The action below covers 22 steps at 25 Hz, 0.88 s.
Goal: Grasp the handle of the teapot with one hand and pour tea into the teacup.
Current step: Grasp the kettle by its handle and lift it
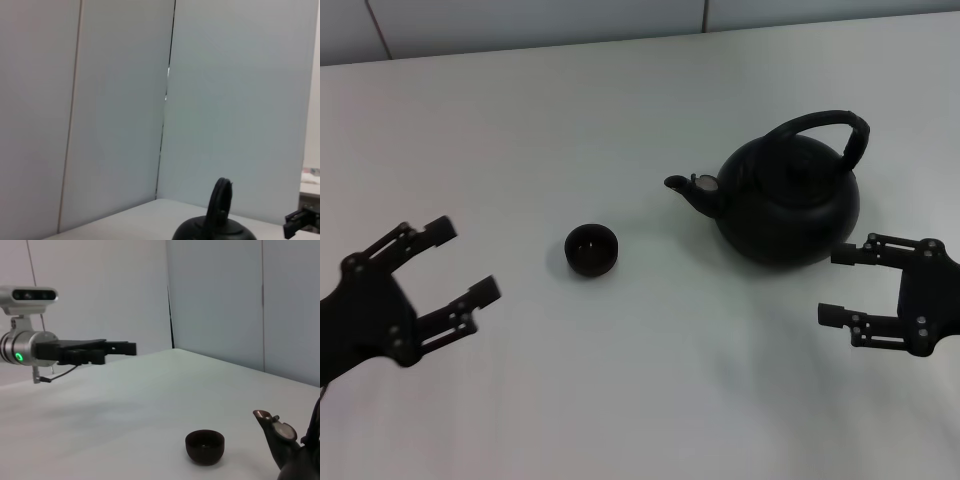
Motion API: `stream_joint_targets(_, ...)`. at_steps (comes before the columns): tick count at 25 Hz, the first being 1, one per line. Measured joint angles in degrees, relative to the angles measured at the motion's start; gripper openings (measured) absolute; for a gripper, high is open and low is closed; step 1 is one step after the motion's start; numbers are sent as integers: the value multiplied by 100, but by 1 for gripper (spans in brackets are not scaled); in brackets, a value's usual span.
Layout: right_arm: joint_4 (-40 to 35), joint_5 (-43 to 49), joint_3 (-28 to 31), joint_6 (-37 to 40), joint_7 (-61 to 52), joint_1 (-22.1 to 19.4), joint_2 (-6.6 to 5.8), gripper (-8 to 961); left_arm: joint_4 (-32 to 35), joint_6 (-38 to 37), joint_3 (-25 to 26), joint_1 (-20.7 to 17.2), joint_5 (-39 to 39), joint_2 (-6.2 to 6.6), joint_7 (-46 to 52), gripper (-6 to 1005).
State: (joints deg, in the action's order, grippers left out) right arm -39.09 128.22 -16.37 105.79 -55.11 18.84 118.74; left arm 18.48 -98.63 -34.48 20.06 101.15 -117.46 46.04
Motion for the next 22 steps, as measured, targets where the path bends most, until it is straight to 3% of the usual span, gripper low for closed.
stream_joint_targets(4, -1, -7, 9, 33, 0, -44, 2, 732, 68, -251, 1, -205, 178, 165, 189, 854)
stream_joint_targets(13, 24, -9, 12, 39, -1, -110, 8, 731, 709, 111, 13, -403, 1032, 222, 203, 852)
stream_joint_targets(22, 104, -9, 12, 40, -3, -152, 16, 731, 813, 262, 56, -431, 1341, 237, 157, 851)
